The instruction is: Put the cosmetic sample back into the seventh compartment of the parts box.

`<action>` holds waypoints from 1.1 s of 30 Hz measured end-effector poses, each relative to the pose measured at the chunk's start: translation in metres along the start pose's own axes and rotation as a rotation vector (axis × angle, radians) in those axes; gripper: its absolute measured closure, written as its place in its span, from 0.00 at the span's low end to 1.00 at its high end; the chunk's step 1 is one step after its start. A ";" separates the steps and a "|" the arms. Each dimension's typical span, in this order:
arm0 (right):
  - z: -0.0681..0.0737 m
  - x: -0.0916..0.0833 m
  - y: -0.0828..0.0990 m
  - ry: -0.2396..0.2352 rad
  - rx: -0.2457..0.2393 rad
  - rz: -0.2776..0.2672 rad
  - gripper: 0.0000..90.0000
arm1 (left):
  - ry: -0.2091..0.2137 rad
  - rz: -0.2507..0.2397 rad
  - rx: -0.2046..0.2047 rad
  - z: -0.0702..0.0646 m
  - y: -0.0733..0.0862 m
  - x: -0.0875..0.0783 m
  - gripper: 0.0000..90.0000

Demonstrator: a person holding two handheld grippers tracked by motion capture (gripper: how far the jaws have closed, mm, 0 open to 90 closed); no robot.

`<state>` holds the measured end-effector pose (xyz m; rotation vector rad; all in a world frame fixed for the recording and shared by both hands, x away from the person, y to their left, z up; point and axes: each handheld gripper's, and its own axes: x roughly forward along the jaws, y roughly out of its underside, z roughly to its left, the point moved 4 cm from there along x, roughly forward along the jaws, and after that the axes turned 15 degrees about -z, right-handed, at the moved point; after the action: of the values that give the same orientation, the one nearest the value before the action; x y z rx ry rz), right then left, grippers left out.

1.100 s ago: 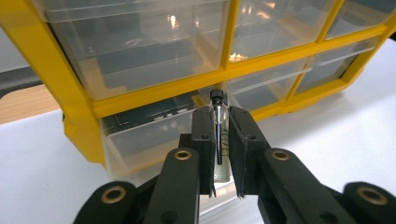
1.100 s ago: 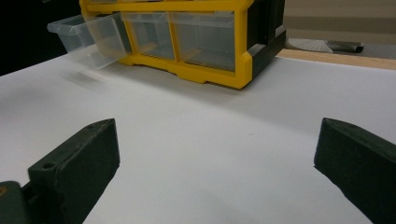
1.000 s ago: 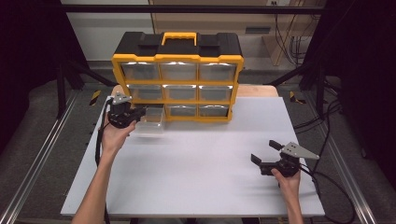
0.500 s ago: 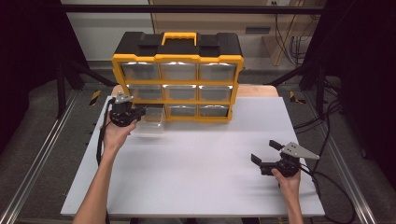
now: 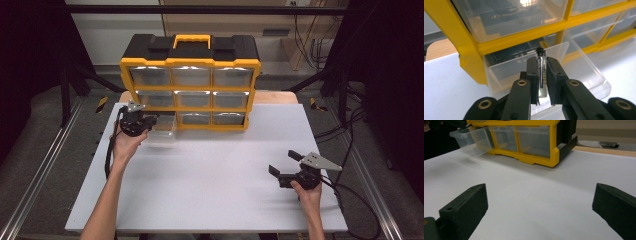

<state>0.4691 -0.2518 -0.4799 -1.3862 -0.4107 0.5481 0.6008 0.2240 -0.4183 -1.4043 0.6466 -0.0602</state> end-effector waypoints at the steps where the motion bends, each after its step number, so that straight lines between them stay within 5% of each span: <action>1: 0.000 0.000 0.000 0.000 -0.001 0.000 0.01 | 0.000 0.001 -0.004 0.000 0.001 0.001 0.89; 33: 0.000 0.000 0.000 -0.001 0.003 0.007 0.01 | -0.026 0.072 0.025 0.003 0.018 0.017 0.89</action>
<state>0.4690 -0.2515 -0.4803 -1.3851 -0.4060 0.5556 0.6105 0.2235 -0.4418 -1.3545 0.6723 0.0076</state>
